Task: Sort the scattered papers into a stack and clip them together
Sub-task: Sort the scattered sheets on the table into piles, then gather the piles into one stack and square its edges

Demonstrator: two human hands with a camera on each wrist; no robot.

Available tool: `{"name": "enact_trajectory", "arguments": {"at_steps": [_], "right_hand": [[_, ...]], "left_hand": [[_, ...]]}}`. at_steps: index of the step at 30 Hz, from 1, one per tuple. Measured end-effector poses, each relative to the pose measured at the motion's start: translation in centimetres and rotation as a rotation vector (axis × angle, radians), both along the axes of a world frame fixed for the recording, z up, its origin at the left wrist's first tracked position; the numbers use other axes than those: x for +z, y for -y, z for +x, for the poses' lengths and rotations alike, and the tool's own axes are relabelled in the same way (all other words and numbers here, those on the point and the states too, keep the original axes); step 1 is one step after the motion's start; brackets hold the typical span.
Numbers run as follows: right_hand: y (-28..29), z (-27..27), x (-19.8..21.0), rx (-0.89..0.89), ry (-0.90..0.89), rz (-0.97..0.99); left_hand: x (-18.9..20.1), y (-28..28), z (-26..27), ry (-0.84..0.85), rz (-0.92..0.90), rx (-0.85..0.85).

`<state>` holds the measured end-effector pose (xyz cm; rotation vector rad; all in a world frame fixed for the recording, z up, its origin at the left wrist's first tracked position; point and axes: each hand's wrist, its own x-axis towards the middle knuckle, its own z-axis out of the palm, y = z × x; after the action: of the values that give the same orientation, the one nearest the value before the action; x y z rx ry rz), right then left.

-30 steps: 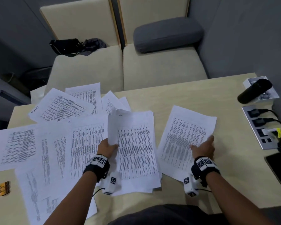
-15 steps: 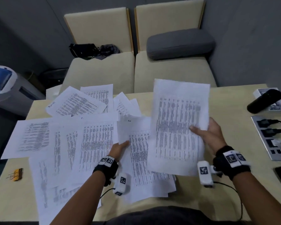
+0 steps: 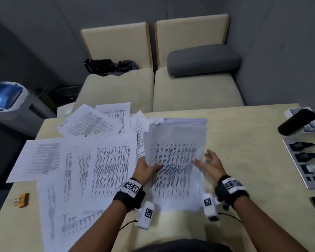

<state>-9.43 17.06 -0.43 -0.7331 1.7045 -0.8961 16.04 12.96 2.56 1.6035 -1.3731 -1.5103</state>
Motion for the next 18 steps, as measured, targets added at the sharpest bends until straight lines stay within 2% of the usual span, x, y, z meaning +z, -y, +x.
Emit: {"name": "enact_trajectory", "arguments": {"at_steps": [1, 2, 4, 7, 10, 14, 18], "right_hand": [[0.5, -0.5, 2.6, -0.005, 0.157, -0.092], [1.0, -0.8, 5.2, 0.027, 0.204, -0.176], [1.6, -0.6, 10.1, 0.121, 0.150, -0.323], [1.9, -0.1, 13.8, 0.093, 0.117, -0.519], [2.0, 0.1, 13.9, 0.019, 0.113, -0.581], [2.2, 0.4, 12.6, 0.014, 0.059, -0.553], [2.7, 0.7, 10.6, -0.024, 0.096, -0.489]], "left_hand": [[1.6, 0.4, -0.2, -0.046, -0.053, -0.001], [3.1, 0.7, -0.4, -0.097, -0.103, 0.004], [5.9, 1.4, -1.0, -0.193, -0.190, -0.002], [9.3, 1.9, -1.9, -0.292, -0.278, -0.005], [10.5, 2.0, -1.9, -0.310, -0.329, 0.024], [11.0, 2.2, -1.9, -0.283, -0.417, 0.033], [10.6, 2.7, -2.6, -0.252, -0.415, 0.077]]}}
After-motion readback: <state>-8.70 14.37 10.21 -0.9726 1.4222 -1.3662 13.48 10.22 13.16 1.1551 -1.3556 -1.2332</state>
